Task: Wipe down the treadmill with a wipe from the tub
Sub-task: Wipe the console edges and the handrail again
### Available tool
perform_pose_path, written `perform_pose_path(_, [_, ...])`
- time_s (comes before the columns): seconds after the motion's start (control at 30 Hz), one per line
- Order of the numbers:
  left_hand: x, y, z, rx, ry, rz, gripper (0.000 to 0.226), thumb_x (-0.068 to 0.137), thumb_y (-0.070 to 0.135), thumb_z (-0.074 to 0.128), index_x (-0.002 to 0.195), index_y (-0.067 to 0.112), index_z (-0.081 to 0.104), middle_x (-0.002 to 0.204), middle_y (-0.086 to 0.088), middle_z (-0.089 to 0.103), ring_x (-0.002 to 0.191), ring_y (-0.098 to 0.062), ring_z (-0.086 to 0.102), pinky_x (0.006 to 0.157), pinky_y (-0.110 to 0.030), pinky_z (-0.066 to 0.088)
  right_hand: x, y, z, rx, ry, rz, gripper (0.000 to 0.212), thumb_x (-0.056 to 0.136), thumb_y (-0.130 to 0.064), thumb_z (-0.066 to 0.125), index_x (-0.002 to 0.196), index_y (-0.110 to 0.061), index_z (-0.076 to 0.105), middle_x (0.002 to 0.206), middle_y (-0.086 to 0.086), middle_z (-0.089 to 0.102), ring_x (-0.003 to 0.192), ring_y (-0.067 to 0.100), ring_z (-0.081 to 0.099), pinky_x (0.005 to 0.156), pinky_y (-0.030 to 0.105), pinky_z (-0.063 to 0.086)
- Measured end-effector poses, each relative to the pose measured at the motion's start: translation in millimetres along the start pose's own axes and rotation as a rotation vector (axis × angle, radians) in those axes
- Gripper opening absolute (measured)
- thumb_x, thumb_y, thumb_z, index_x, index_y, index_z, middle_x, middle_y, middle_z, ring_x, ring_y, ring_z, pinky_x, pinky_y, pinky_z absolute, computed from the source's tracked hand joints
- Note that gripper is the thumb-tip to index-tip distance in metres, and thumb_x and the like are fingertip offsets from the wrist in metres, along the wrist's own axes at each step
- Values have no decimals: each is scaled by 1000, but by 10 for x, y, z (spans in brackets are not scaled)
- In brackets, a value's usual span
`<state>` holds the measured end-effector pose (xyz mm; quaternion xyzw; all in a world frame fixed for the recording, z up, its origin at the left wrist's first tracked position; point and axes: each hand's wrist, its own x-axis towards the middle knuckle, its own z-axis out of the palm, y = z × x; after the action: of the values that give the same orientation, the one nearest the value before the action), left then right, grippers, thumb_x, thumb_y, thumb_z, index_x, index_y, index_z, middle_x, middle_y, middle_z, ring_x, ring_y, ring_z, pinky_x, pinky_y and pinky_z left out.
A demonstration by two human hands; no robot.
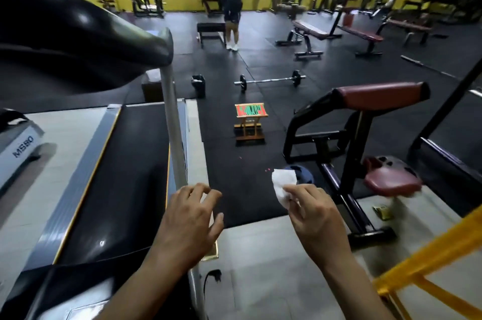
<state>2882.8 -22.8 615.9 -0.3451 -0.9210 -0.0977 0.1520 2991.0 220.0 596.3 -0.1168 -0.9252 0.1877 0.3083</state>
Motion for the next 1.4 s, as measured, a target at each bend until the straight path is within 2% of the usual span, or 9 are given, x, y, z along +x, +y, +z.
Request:
perform_pose_path(0.3, [1360, -157, 338, 48, 75, -110, 38, 80, 40, 77, 114, 26, 70, 111, 4, 63, 103, -23, 63, 89, -43, 54, 1646, 577, 610, 89, -37, -143, 34, 83, -3, 74, 110, -22, 69, 103, -6, 67, 84, 23, 63, 72, 38, 53])
perform_pose_path(0.43, [2084, -339, 528, 34, 118, -142, 32, 81, 41, 74, 110, 27, 69, 107, 8, 62, 99, -19, 63, 86, -40, 54, 2476, 797, 931, 112, -40, -168, 37, 79, -2, 76, 109, -23, 68, 102, -6, 68, 81, 23, 65, 69, 38, 55])
perform_pose_path(0.5, [2449, -425, 623, 39, 142, -149, 30, 84, 44, 63, 107, 27, 70, 105, 7, 63, 95, -20, 65, 81, -38, 55, 2840, 905, 1065, 126, -41, -190, 38, 80, -3, 76, 110, -24, 67, 102, -6, 68, 81, 23, 64, 68, 38, 55])
perform_pose_path(0.6, [2920, -502, 727, 60, 141, -166, 39, 85, 48, 46, 105, 26, 71, 103, 6, 64, 93, -21, 65, 78, -39, 55, 3315, 1049, 1251, 168, -46, -186, 33, 82, -5, 71, 109, -24, 68, 103, -7, 68, 84, 21, 64, 71, 37, 54])
perform_pose_path(0.73, [3463, -606, 846, 93, 140, -189, 36, 87, 49, 45, 107, 29, 68, 102, 9, 62, 95, -18, 63, 81, -37, 54, 3949, 1226, 1557, 212, -74, -213, 27, 84, -16, 60, 109, -25, 68, 103, -9, 67, 85, 19, 63, 72, 32, 51])
perform_pose_path(0.97, [4502, -900, 1230, 150, 137, -346, 36, 89, 48, 45, 110, 27, 67, 110, 5, 61, 101, -22, 60, 90, -40, 53, 5268, 1613, 2305, 324, -142, -325, 24, 86, -11, 75, 106, -23, 69, 104, -6, 69, 89, 22, 65, 72, 36, 53])
perform_pose_path(1.1, [5095, -1062, 1425, 185, 203, -510, 36, 88, 45, 48, 109, 25, 69, 111, 4, 60, 105, -22, 56, 99, -36, 41, 6104, 1742, 2775, 412, -241, -424, 25, 85, -10, 75, 106, -23, 70, 104, -6, 68, 88, 23, 65, 73, 39, 53])
perform_pose_path(1.23, [5479, -1180, 1501, 233, 204, -669, 36, 86, 44, 50, 110, 25, 69, 110, 7, 59, 106, -17, 54, 102, -31, 34, 6795, 1588, 3236, 521, -333, -515, 27, 84, -8, 75, 105, -25, 70, 99, -7, 68, 85, 24, 65, 72, 38, 54])
perform_pose_path(1.4, [5639, -1321, 1256, 343, 168, -868, 35, 89, 49, 49, 114, 31, 65, 115, 10, 57, 112, -16, 54, 100, -35, 46, 7327, 923, 3631, 752, -477, -656, 24, 89, -20, 72, 106, -37, 65, 102, -21, 61, 89, 9, 61, 75, 26, 46])
